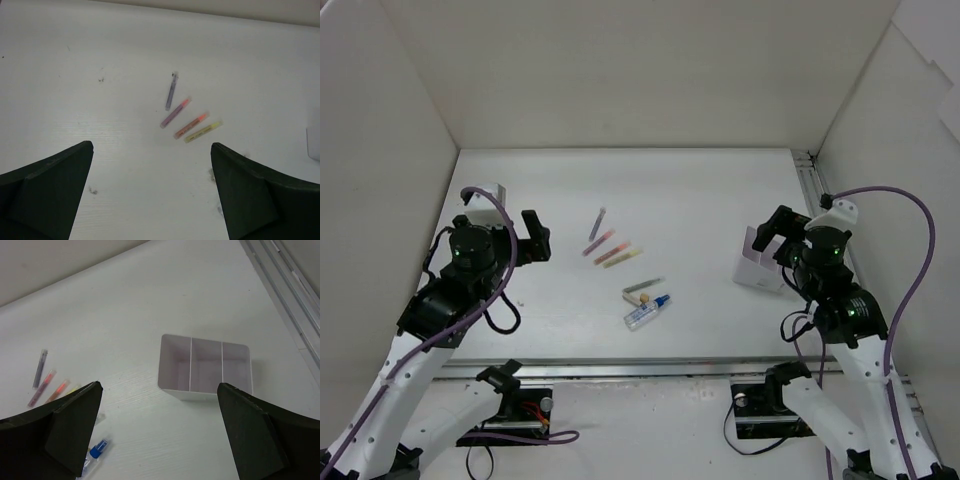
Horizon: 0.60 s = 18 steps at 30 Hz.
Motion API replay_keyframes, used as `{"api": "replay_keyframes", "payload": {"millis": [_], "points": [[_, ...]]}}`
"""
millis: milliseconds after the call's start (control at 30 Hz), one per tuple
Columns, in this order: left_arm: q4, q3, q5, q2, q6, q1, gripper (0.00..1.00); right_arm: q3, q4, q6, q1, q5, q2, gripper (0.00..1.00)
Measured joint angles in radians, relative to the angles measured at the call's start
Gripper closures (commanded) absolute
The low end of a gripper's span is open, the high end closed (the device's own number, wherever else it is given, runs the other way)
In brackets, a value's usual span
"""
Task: Sort the stationery into containers
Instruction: Pick up the pen from the center of the board.
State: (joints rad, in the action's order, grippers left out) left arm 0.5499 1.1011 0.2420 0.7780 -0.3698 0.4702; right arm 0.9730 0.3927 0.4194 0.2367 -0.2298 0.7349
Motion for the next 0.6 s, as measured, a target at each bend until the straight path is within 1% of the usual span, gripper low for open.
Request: {"api": "replay_keyframes", "payload": {"millis": [333, 500, 600], "points": [[-0.006, -0.018, 0.002, 0.042, 0.014, 0.000, 0.00, 0.000, 0.000, 0.001, 0.000, -0.010, -0.048, 0.02], [-0.047, -0.006, -0.022, 0.154, 0.055, -0.003, 0.00, -0.003, -0.002, -0.002, 0.000, 0.024, -0.032, 0.02], [-0.067, 0.045, -0.070, 0.284, 0.077, -0.035, 0.00, -0.011, -0.012, -0.007, 0.000, 0.070, -0.006, 0.02]]}}
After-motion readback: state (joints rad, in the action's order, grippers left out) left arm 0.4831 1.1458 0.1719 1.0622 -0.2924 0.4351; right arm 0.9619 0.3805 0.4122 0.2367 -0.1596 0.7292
